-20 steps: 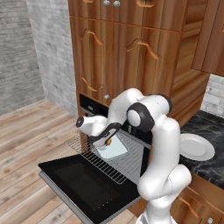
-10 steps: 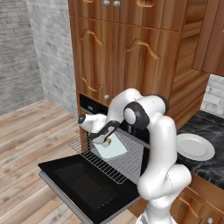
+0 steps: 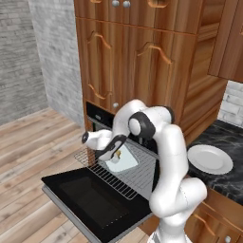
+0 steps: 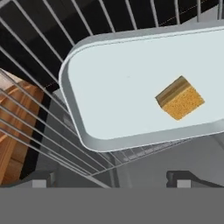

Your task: Take the baked cake out of the oven and place it on the plate for cooling. Then close the oven door.

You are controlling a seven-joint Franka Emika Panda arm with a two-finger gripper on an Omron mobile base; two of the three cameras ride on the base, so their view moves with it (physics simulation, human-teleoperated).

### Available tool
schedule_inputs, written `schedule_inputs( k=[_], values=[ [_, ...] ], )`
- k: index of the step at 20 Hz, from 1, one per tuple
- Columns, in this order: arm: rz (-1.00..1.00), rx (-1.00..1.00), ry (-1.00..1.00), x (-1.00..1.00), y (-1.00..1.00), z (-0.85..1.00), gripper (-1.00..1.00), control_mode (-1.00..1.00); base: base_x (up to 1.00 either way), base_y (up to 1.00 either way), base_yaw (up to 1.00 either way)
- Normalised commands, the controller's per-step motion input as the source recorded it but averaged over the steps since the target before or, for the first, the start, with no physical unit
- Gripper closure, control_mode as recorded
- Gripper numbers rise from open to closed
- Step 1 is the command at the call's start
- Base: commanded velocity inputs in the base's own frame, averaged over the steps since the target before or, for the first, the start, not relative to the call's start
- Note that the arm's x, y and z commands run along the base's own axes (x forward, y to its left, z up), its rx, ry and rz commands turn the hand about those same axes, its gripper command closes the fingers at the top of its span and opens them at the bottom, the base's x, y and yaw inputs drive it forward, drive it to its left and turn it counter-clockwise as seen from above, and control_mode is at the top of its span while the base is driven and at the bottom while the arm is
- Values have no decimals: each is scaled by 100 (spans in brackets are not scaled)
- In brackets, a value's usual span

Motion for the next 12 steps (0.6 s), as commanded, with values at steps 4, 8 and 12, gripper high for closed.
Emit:
schedule_inputs(
  k=[4, 8, 12],
  values=[
    [2, -7, 7, 21, 0, -10, -100, -100, 0, 0, 0],
    [2, -4, 8, 27, 0, -7, -100, -100, 0, 0, 0],
    [2, -4, 9, 31, 0, -11, -100, -100, 0, 0, 0]
  ],
)
